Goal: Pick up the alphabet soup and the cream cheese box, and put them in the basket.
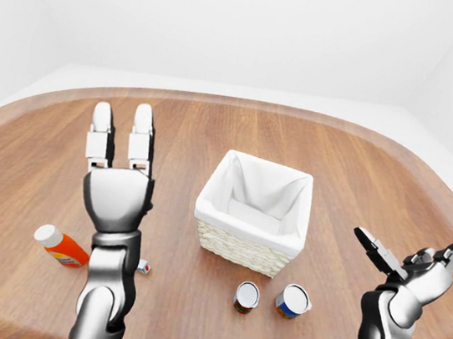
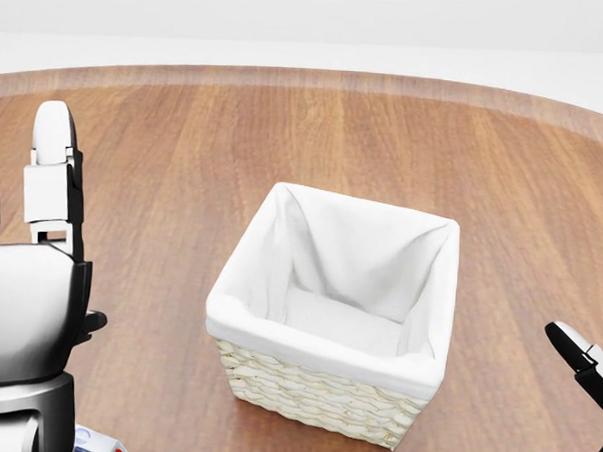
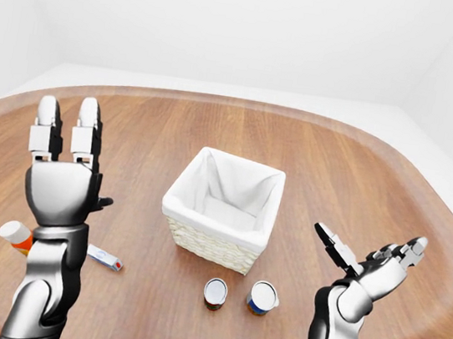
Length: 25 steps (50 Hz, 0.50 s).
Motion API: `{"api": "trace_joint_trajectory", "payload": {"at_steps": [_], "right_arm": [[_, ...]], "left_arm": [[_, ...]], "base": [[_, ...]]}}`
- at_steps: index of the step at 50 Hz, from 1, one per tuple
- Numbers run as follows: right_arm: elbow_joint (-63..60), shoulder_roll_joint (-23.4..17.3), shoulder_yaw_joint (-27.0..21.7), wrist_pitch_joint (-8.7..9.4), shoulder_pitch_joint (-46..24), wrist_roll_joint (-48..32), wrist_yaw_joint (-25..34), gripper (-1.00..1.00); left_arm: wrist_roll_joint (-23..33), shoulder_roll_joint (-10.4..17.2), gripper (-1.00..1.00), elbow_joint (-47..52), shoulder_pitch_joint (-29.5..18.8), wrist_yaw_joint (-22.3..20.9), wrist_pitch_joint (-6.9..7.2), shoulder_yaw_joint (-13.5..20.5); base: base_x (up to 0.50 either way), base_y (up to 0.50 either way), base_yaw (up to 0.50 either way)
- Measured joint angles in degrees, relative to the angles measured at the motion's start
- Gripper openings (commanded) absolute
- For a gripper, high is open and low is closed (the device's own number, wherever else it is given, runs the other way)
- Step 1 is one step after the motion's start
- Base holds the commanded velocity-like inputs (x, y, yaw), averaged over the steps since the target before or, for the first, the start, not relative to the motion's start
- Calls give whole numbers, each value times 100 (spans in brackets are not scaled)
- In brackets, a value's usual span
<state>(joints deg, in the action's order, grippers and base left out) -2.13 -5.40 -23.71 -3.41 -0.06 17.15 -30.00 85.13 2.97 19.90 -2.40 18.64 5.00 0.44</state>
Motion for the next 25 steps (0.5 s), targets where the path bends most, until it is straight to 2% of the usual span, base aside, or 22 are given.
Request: {"api": "trace_joint_trajectory", "payload": {"at_steps": [25], "right_arm": [[44, -6, 5, -36, -10, -22, 0, 100]], "left_arm": [[-196, -52, 100, 144, 312, -641, 0, -139]], "base": [[0, 0, 0]]}}
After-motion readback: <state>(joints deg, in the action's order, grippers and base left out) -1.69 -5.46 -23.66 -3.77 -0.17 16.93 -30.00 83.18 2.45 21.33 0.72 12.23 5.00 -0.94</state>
